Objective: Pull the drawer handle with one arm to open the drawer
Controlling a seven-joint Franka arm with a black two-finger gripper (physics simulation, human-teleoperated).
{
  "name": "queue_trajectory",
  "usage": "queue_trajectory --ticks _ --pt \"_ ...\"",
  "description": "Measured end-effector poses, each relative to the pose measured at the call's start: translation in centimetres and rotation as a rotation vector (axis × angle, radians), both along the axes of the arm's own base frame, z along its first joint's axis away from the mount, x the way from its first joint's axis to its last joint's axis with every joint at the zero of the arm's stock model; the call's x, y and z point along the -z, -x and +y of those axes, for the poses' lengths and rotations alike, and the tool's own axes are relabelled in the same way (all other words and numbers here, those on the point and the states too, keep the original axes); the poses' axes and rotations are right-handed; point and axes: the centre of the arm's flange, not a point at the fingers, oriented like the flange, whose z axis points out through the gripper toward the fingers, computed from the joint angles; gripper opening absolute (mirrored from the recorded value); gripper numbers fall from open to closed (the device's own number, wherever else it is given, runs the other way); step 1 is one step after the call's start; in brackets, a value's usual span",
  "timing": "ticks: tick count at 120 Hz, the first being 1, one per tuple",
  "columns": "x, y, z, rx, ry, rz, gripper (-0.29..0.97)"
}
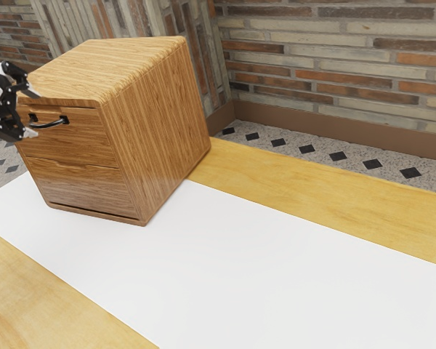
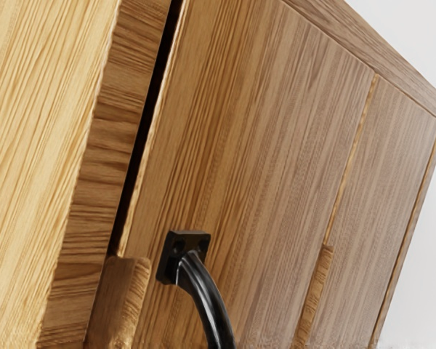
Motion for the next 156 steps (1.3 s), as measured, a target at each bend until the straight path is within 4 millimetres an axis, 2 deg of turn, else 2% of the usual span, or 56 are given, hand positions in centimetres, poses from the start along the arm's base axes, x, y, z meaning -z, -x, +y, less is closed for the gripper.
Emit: queue_trajectory --ticks 11,24,59,93,125,144,156 --pt "0.5 0.3 0.6 -0.010 0.004 0.004 0.61" --pt "1.7 -0.4 0.9 -0.010 0.007 0.024 0.61" --pt "4.6 -1.0 1.1 -0.008 0.024 0.062 0.61" --pt "5.6 -0.4 2.0 -0.027 0.037 0.065 0.61" --pt "6.6 -1.1 2.0 -0.023 0.041 0.081 0.66" --pt "6.2 -0.6 1.9 -0.023 0.045 0.070 0.58" --pt "6.5 -0.2 1.8 -0.023 0.053 0.070 0.60"
